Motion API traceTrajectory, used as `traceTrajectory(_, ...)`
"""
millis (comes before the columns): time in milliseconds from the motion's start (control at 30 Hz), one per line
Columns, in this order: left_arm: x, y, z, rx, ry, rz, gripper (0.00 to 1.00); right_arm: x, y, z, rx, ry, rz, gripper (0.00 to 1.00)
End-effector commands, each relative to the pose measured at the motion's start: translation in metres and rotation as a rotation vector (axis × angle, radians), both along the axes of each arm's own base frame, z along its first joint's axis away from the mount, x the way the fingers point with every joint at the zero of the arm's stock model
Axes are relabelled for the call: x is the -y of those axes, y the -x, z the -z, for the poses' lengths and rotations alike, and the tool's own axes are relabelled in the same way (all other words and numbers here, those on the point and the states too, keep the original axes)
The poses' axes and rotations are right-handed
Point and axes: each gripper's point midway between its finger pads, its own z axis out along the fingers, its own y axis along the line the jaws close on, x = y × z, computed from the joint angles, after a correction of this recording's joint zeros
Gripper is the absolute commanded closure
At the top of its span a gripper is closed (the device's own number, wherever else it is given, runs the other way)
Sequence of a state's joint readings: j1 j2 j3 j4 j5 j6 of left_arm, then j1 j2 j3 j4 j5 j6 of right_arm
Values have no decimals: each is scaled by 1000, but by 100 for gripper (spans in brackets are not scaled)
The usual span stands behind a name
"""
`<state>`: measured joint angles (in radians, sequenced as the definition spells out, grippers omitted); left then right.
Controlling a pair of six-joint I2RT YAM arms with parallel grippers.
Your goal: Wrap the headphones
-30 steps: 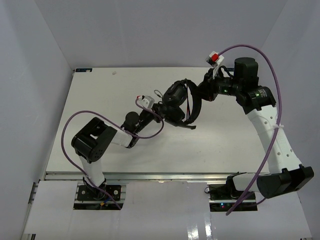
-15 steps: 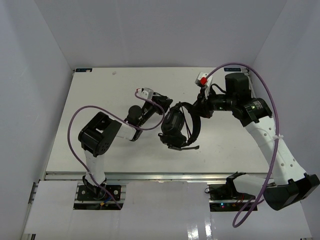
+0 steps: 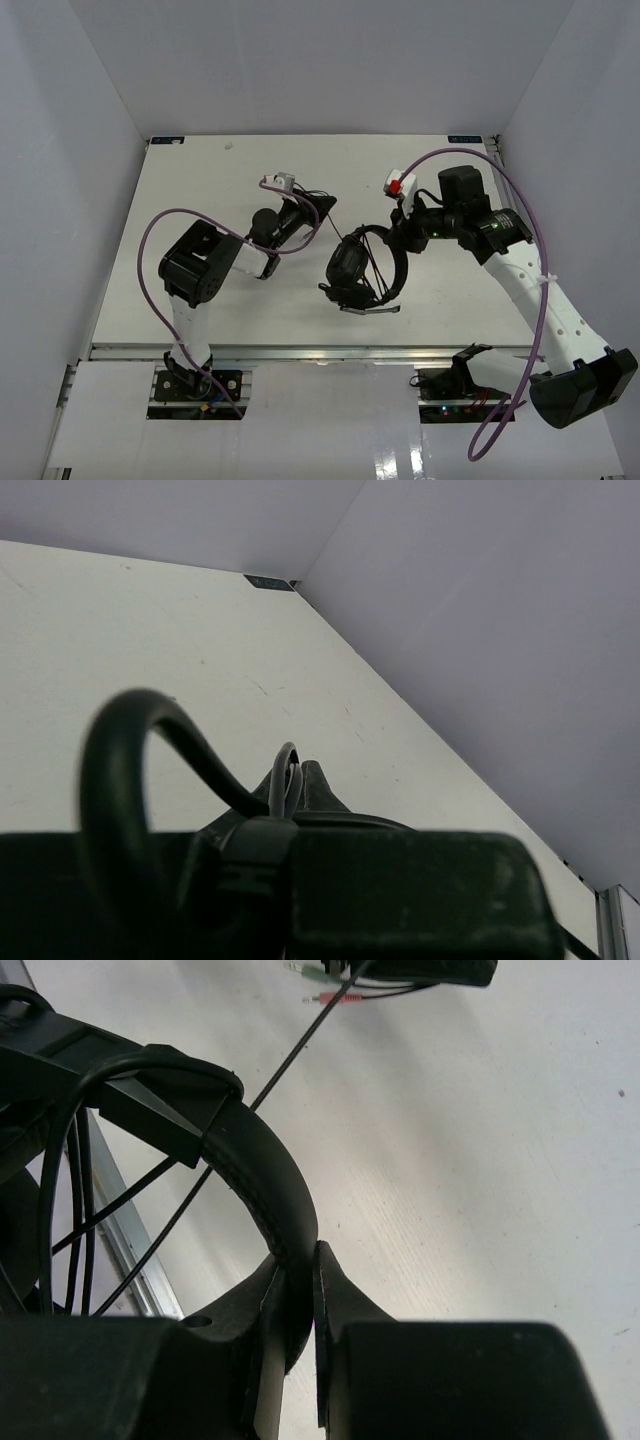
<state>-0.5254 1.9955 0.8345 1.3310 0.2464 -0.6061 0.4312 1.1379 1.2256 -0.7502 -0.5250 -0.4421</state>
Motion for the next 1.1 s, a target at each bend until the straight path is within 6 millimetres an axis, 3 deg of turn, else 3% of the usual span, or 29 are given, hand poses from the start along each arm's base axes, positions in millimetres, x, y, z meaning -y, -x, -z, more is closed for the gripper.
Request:
traceTrajectory(0, -27, 7, -89, 270, 137, -18, 91, 6, 2, 3, 50, 34, -2, 92)
traceTrajectory(233, -56, -5, -104, 332, -16, -84, 89, 16, 0, 13, 88, 93, -3, 92)
traceTrajectory(467, -52, -5, -127, 404, -170, -48, 91, 20, -8, 28, 110, 171, 1, 92)
traceTrajectory(567, -49, -8, -143, 431, -209, -33, 92, 13, -8, 33, 125, 210, -21, 92)
traceTrajectory(800, -41, -20, -153, 385, -306, -5, 95, -20, -6, 33, 200, 280, -72, 92)
traceTrajectory(933, -42, -20, -158, 370, -343, -8, 96, -28, -19, 37, 234, 338, -15, 92)
traceTrajectory(1067, -50, -15, -169, 371, -372, -39, 98, -19, -43, 40, 270, 402, 112, 92)
